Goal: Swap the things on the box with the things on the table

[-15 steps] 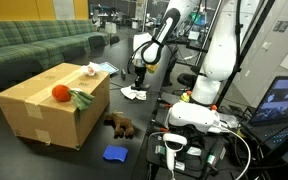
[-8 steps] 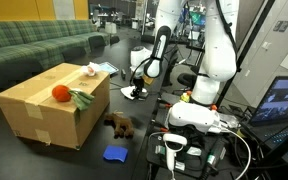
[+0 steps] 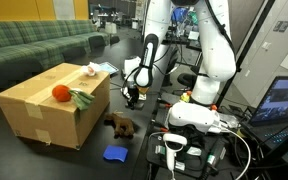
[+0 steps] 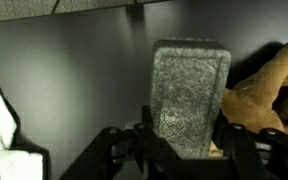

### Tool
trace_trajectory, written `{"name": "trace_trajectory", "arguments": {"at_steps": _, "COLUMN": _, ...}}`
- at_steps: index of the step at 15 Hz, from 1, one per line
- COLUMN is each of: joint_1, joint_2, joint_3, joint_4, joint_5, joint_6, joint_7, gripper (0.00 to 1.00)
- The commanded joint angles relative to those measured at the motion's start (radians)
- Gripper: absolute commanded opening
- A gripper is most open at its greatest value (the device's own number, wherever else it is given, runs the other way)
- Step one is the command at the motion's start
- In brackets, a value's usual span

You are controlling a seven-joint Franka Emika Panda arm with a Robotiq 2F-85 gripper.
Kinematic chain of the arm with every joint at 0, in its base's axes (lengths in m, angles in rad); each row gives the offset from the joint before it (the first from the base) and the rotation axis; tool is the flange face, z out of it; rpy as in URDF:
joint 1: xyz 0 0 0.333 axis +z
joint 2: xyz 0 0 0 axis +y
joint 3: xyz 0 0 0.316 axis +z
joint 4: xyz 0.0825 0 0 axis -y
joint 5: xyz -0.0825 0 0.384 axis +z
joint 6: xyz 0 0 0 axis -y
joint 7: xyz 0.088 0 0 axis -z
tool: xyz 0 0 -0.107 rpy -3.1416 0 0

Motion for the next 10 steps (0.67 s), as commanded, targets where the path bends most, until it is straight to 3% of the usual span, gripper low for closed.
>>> {"name": "trace_trajectory", "arguments": {"at_steps": 1, "joint_1": -0.047, "joint_2": 0.058, "joint_3": 0.029, "joint_4": 0.055, "joint_5": 0.077, "joint_6": 0.024, "joint_7": -0.095, "gripper": 0.31}}
{"name": "trace_trajectory", "arguments": {"at_steps": 6, "joint_1": -0.071, "joint_2": 0.087, "joint_3": 0.012, "joint_4": 0.101, "joint_5": 0.097, "joint_6": 0.030, "joint_7": -0.140, "gripper": 0.31}}
{"name": "trace_trajectory", "arguments": {"at_steps": 7, "joint_1": -0.068, "joint_2": 0.095, "joint_3": 0.004, "joint_4": 0.108, "joint_5": 0.095, "joint_6": 0.043, "joint_7": -0.139, "gripper": 0.81}}
{"name": "trace_trajectory", "arguments": {"at_steps": 8, "joint_1": -0.079, "joint_2": 0.096, "joint_3": 0.011, "joint_4": 0.113, "joint_5": 0.098, "joint_6": 0.045, "joint_7": -0.147, "gripper": 0.82}}
{"name": "trace_trajectory", "arguments": {"at_steps": 10, "joint_1": -0.085, "joint_2": 0.096, "joint_3": 0.013, "joint_4": 0.120, "joint_5": 0.096, "joint_6": 0.057, "joint_7": -0.156, "gripper": 0.95}}
